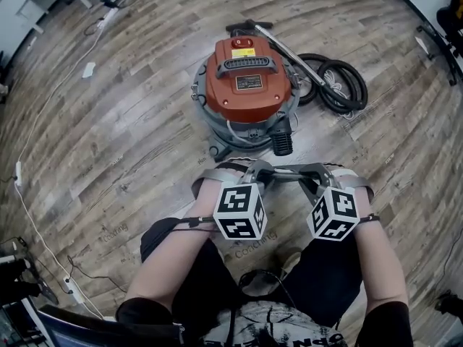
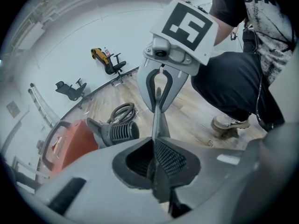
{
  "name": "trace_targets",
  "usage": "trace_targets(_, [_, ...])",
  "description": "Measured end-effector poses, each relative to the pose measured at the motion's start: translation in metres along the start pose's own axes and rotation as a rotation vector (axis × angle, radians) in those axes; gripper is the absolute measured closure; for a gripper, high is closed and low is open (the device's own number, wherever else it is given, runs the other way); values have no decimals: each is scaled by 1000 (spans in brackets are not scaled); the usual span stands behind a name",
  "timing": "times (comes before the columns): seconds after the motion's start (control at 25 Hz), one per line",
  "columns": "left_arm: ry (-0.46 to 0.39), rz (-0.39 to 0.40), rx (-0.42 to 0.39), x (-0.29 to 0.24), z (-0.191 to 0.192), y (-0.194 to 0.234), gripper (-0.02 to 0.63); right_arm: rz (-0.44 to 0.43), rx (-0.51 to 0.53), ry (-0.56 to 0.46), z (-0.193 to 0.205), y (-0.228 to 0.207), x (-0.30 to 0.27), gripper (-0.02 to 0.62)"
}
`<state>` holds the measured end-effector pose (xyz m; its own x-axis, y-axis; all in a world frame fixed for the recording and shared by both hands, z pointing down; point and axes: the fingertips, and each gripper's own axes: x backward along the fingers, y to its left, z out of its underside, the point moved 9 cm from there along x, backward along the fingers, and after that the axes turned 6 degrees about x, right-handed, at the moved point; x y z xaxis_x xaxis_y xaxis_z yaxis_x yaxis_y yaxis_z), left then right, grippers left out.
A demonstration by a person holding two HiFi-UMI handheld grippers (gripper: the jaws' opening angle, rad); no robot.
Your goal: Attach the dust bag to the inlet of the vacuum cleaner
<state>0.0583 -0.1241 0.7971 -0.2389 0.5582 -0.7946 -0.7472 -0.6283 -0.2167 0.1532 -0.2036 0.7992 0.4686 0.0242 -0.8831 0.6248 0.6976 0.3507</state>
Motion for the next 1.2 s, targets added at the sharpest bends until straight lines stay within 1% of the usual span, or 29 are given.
trace_targets(0.12, [-10, -27, -5, 5, -5, 15, 578, 55, -31, 23, -4, -14, 5, 563])
trace_targets(0.2, [-24, -28, -1, 10, -9, 24, 578, 75, -37, 35, -8, -25, 12, 563])
trace_targets(0.4, [-53, -5, 81, 13, -7, 37, 578, 80, -54, 38, -11, -46, 14, 561])
trace_targets(0.48, [-58, -18, 97, 8, -3, 38, 578, 92, -66, 23, -10, -49, 9, 561])
trace_targets(0.64, [-86, -52, 111, 4, 0, 45, 578, 148, -101, -28, -4, -51, 5, 558])
trace_targets(0.84, [-40, -94, 55, 2, -5, 42, 578, 141, -147, -54, 2, -45, -2, 560])
trace_targets(1.0, [13, -105, 2, 0, -17, 44, 577, 137, -180, -66, 10, -43, -6, 558])
trace_targets(1.08, [27, -115, 13, 0, -17, 45, 577, 148, -177, -76, 10, -44, -8, 557])
trace_targets(1.2, [27, -123, 88, -1, -7, 45, 577, 186, -137, -90, 4, -47, -5, 557])
